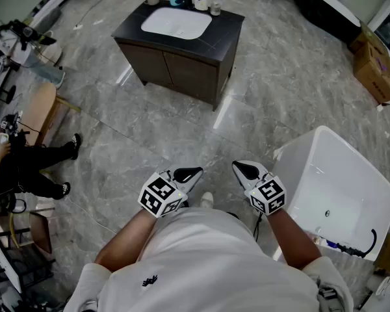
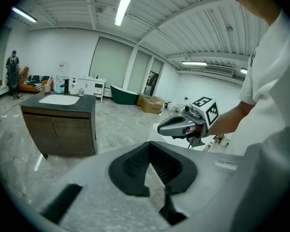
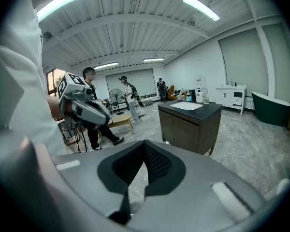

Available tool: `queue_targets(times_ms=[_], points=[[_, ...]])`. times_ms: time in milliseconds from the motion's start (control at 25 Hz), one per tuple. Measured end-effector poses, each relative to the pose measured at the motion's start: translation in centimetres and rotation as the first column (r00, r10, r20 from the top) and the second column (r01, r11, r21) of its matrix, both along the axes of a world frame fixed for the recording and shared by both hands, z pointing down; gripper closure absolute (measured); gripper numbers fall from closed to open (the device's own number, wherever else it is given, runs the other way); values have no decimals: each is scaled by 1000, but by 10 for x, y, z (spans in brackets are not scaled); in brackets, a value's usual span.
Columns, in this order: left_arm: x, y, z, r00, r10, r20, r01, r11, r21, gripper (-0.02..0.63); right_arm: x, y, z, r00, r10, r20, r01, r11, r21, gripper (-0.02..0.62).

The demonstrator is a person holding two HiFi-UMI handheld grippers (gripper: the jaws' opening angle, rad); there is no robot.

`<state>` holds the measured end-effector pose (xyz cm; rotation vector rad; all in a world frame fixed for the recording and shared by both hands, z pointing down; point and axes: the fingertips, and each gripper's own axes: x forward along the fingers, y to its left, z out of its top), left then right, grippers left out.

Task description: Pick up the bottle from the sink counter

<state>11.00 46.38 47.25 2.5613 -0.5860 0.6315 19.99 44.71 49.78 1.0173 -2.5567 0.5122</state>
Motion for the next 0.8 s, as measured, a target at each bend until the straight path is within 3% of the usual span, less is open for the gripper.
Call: queue_targets(times_ms=[480, 520, 600, 720, 800], points=[[-2, -49, -5, 1000, 1, -15, -1, 1000, 11, 598, 7, -56, -3, 998, 42, 49, -43, 999, 22, 581], [-3, -56, -4, 1000, 5, -20, -5, 1000, 11, 598, 7, -65, -5, 997, 53, 57, -55, 998, 30, 567], [-5, -73, -2, 999, 16, -32, -15, 1000, 12, 600, 7, -84, -6, 995, 76, 62, -78, 996, 37, 443], [-13, -107, -1, 998, 37, -46, -37, 999, 16, 598, 4, -117, -6, 993, 113, 46, -115, 992, 46, 369], [-19, -132, -3, 997, 51, -52, -50, 999, 19, 598, 2, -142, -7, 990, 137, 25, -138, 989, 52, 356]])
